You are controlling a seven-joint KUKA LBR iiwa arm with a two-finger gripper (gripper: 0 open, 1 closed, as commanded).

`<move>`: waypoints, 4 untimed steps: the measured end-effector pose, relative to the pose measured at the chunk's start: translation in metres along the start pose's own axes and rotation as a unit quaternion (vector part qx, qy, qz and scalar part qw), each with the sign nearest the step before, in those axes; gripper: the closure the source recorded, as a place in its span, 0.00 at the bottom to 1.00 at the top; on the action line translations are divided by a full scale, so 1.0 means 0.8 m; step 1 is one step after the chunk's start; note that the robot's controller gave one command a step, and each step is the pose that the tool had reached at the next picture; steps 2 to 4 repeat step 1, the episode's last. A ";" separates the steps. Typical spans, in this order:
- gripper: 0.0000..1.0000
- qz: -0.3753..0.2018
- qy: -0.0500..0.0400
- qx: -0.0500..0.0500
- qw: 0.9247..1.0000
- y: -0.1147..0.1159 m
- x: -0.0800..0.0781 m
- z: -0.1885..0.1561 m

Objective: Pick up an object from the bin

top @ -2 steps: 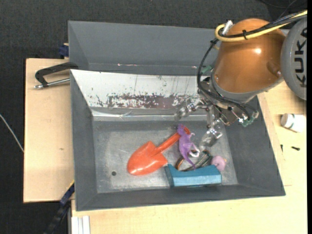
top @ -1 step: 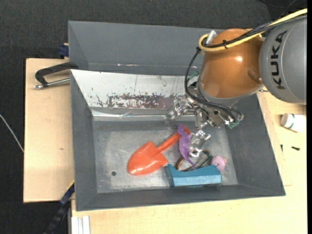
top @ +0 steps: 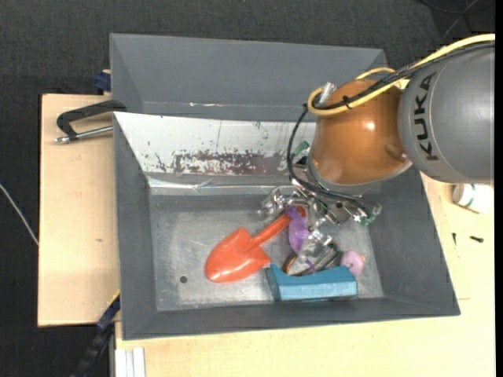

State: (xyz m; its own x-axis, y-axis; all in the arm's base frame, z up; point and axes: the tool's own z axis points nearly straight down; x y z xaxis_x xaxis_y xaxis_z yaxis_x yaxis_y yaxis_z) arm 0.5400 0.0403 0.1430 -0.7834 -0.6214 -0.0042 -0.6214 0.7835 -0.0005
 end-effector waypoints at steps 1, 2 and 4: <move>1.00 -0.073 -0.001 0.002 0.997 -0.014 -0.029 0.083; 1.00 -0.073 -0.001 0.002 0.997 -0.014 -0.029 0.083; 1.00 -0.073 -0.001 0.002 0.997 -0.014 -0.029 0.083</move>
Offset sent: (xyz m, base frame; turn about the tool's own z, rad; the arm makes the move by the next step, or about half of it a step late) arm 0.0000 0.0000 0.0000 0.0000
